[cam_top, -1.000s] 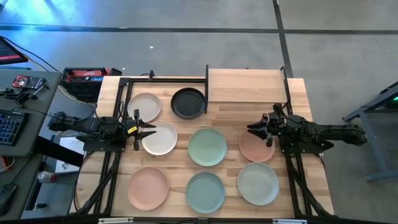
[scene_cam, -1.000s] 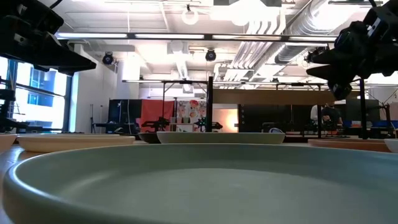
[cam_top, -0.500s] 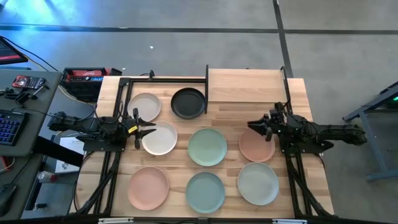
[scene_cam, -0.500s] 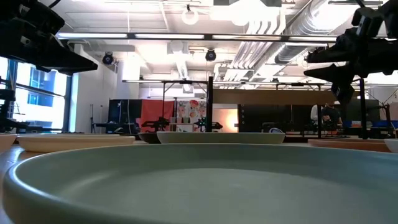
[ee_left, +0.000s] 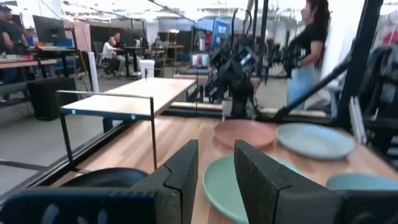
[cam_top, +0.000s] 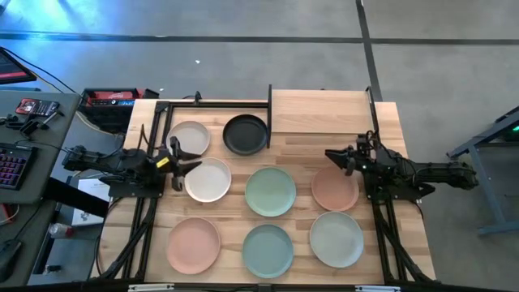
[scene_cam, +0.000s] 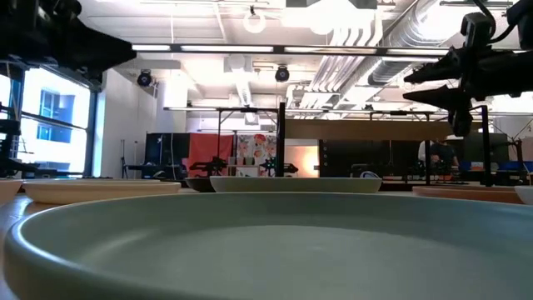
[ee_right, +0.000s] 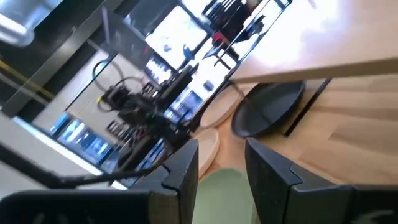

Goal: Place and stack plates onto a shelf
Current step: Put the bottom right white plate on the shelf

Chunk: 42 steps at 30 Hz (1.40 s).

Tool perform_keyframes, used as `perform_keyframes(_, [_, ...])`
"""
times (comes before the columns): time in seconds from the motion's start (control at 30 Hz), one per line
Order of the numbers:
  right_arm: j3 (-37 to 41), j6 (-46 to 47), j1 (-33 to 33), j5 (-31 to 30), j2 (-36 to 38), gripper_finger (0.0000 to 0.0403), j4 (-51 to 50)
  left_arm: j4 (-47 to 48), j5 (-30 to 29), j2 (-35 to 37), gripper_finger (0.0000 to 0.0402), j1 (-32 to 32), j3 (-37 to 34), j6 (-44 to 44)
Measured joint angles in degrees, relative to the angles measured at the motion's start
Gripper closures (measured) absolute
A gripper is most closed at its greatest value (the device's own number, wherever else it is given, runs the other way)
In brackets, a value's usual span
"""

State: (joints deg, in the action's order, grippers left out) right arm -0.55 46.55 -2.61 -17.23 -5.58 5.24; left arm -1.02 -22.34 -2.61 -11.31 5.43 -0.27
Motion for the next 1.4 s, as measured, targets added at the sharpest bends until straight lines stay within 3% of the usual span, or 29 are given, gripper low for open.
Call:
perform_keyframes(0.17, [0.0,-0.3,0.0,-1.9,0.0,0.0289,5.5,-1.0,-0.6,0.0,0.0309,0.0,0.0,1.8])
perform_keyframes(0.3, [-0.7,-0.7,0.0,-1.7,0.0,0.0289,11.5,-4.5,-0.6,0.0,0.0309,0.0,0.0,-1.5])
perform_keyframes(0.6, [-14.2,-10.4,0.0,-0.2,-4.0,0.0289,11.0,-11.4,-5.2,0.0,0.0309,0.0,0.0,-5.1])
perform_keyframes(0.8, [-29.2,-10.2,0.0,1.2,-14.7,0.0289,0.2,-10.4,-8.7,0.0,0.0309,0.0,0.0,-5.1])
perform_keyframes(1.03, [-45.4,3.1,0.0,2.0,-30.9,0.0289,-21.9,-10.3,-9.1,0.0,0.0309,0.0,0.0,-5.1])
perform_keyframes(1.2, [-53.5,16.2,0.9,9.3,-42.9,0.0289,-33.6,-8.8,-9.1,0.0,0.0309,0.0,0.0,-5.1])
perform_keyframes(1.4, [-61.0,23.6,6.0,17.0,-55.8,0.0289,-41.5,-7.2,-9.0,0.0,0.0309,0.0,0.0,-5.1])
